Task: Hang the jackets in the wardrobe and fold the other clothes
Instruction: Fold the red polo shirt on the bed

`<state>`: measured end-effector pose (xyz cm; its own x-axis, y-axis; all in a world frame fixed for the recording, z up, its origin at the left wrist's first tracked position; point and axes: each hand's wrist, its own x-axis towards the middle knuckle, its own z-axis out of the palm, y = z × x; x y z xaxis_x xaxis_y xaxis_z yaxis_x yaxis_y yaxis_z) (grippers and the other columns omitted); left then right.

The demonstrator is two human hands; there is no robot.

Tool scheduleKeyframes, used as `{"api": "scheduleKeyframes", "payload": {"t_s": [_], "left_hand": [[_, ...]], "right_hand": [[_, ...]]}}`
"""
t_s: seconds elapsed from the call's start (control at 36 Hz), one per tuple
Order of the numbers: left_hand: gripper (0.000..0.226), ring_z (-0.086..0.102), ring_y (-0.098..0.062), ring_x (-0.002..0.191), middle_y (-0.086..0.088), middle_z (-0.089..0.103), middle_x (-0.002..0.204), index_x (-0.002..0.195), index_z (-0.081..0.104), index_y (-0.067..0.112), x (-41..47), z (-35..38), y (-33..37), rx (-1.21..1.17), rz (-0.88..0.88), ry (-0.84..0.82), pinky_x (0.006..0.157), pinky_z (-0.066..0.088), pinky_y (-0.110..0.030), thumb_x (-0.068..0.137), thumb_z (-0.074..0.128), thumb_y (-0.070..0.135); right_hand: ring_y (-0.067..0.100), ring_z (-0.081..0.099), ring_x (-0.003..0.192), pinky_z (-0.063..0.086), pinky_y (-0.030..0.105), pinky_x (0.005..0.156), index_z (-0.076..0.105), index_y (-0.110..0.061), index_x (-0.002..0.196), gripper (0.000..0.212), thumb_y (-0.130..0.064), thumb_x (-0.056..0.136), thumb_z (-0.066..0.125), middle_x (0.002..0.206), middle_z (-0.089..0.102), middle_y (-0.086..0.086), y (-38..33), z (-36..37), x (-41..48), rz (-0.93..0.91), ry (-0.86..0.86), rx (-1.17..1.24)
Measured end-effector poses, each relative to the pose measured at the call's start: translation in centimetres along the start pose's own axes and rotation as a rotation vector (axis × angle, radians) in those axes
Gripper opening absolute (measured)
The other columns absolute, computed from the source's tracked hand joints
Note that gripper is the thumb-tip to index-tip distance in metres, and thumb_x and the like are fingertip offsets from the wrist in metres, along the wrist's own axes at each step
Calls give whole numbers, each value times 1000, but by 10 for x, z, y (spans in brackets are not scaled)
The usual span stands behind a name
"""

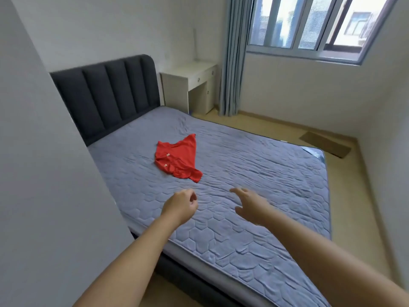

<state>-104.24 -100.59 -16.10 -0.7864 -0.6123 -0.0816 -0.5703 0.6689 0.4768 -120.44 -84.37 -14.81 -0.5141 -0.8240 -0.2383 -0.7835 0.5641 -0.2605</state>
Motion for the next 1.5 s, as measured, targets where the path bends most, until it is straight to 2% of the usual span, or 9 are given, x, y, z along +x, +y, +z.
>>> {"api": "scheduleKeyframes", "payload": {"t_s": [0.22,0.58,0.75,0.92,1.06,1.19,1.31,1.42,1.5], "left_hand": [[31,54,-27,115,-5,55,127,120,51,18,176,76,-93,176,-175,-155,90,47,-38,90,47,23],[50,43,-24,126,-5,42,137,140,34,20,457,275,-285,417,-70,-309,99,40,-37,92,49,27],[56,36,-26,131,-8,31,146,143,32,23,546,348,-337,481,-31,-263,101,40,-39,90,52,27],[58,-2,-31,147,-14,-7,159,143,35,30,626,390,-362,604,-23,-212,113,21,-45,89,55,28],[50,9,-22,147,-5,14,159,145,31,13,674,411,-369,567,-79,-207,116,10,-51,96,39,16],[33,58,-36,104,-17,69,106,94,73,11,677,402,-350,72,-90,92,94,39,-37,82,48,-7],[32,60,-28,78,-10,70,79,73,73,15,658,367,-332,-136,-142,87,71,41,-28,79,49,-6],[41,34,-11,45,4,44,47,60,55,20,634,321,-305,-422,-187,-67,38,27,-16,85,43,-9],[41,33,-13,34,-1,41,41,63,52,17,598,286,-269,-633,-279,-314,35,24,-13,88,34,-10]], "right_hand": [[36,22,141,41,48,104,-2,-39,151,95,-32,86,68,160,4,6,44,66,184,112,-207,-20],[44,-16,143,36,65,101,-19,-51,143,120,-33,76,79,153,-35,-2,112,314,486,269,-456,-3],[47,-17,141,33,72,98,-19,-54,142,124,-37,72,81,151,-38,-1,159,380,561,370,-477,-68],[48,-14,141,32,67,102,-16,-57,141,127,-34,67,85,152,-36,-5,189,440,579,388,-543,-53],[50,-19,139,30,69,101,-14,-62,138,129,-30,64,87,150,-39,-8,201,452,591,395,-547,-8],[50,-20,138,27,72,100,-10,-64,137,128,-28,62,88,150,-38,-10,205,452,591,393,-536,17],[52,-8,141,25,60,111,0,-52,146,119,-29,66,84,157,-24,-4,205,429,588,354,-550,73],[28,13,147,27,38,115,0,-38,152,117,-33,68,83,161,-5,4,178,394,578,331,-406,259],[19,10,147,26,45,115,-4,-43,150,113,-37,72,78,161,-7,-5,138,352,575,248,-163,345]]}}
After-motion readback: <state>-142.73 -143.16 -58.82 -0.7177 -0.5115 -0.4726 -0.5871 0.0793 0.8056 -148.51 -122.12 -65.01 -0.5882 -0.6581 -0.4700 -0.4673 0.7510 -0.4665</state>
